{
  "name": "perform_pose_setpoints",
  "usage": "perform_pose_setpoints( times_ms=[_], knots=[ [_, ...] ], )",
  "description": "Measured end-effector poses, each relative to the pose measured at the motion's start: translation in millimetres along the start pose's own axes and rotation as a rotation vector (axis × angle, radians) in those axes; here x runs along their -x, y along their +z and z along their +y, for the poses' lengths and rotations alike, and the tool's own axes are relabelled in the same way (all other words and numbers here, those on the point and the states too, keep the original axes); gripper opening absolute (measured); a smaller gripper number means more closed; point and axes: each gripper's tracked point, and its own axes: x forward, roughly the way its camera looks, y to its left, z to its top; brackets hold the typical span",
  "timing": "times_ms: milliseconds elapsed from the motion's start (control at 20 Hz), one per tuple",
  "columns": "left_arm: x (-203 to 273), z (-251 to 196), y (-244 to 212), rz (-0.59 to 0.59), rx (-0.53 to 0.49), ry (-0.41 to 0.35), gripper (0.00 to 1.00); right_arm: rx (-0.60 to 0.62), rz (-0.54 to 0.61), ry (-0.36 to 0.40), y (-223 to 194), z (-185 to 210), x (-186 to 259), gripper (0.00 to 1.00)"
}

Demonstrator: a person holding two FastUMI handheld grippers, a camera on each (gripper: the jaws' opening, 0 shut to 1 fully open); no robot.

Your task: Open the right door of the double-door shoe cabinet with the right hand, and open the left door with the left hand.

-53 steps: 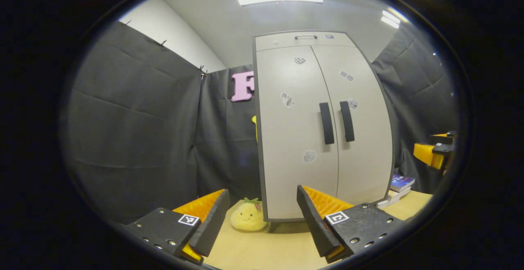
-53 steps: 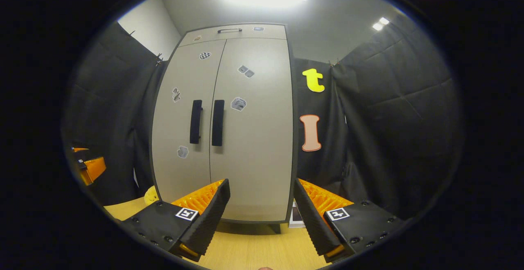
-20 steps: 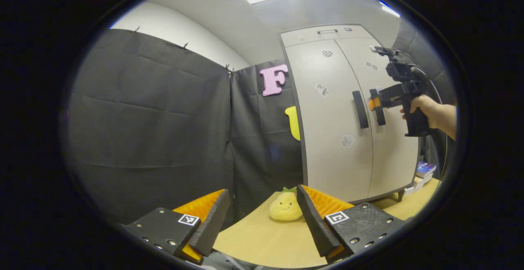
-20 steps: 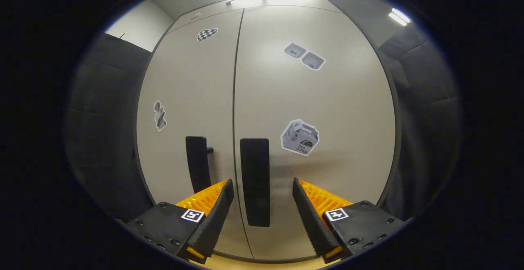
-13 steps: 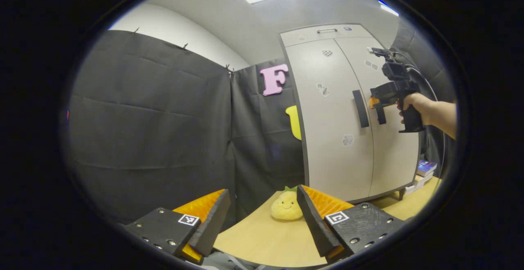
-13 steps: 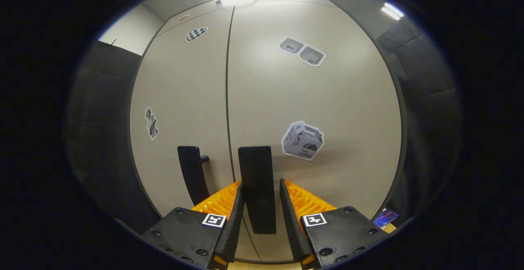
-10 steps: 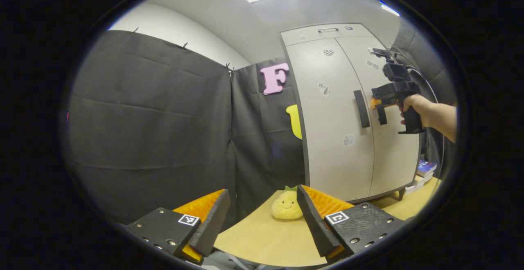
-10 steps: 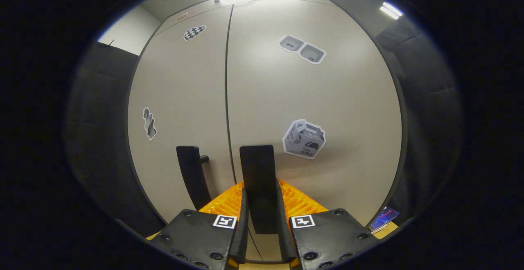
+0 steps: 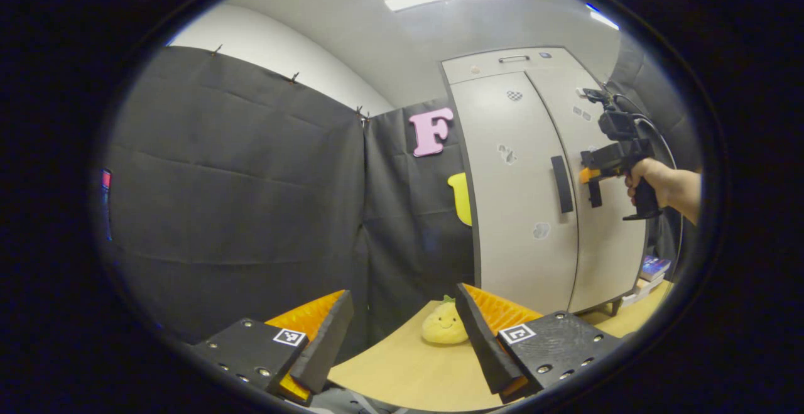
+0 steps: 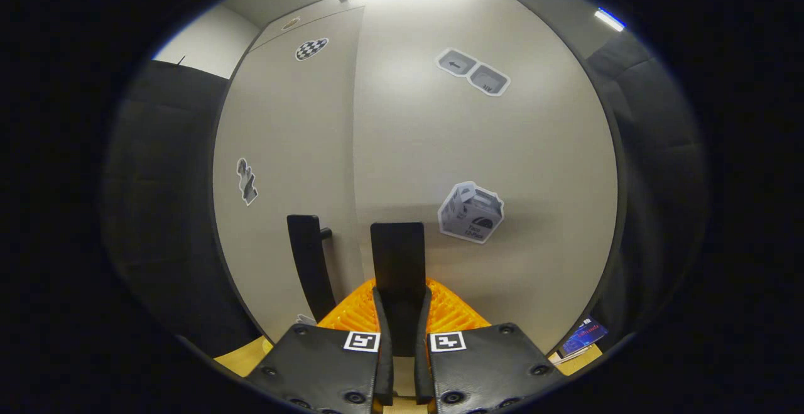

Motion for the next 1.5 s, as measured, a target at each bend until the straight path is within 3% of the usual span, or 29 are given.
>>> perform_pose_setpoints(
  times_ms=[400, 600, 900, 1250, 1500],
  knots=[
    [-9.1, -45.2, 8.5, -0.015, 0.0, -0.108, 0.95, -0.03, 0.018, 0.108, 0.3, -7.8, 9.7, 0.15],
    [-17.5, -78.8, 12.0, -0.017, 0.018, -0.182, 0.96, -0.017, 0.038, 0.158, 4.3, -14.5, -6.4, 0.12],
    [-11.7, -98.3, 20.6, -0.035, 0.065, -0.262, 0.96, -0.013, 0.053, 0.213, 4.6, -21.3, 5.6, 0.15],
    [-41.3, -131.4, 17.3, -0.019, 0.082, -0.308, 0.96, -0.024, 0.049, 0.246, 4.6, -32.5, 14.7, 0.15],
    [-49.7, -141.0, 21.5, -0.032, 0.103, -0.325, 0.94, -0.017, 0.034, 0.196, 4.9, -44.4, 20.0, 0.14]
  ],
)
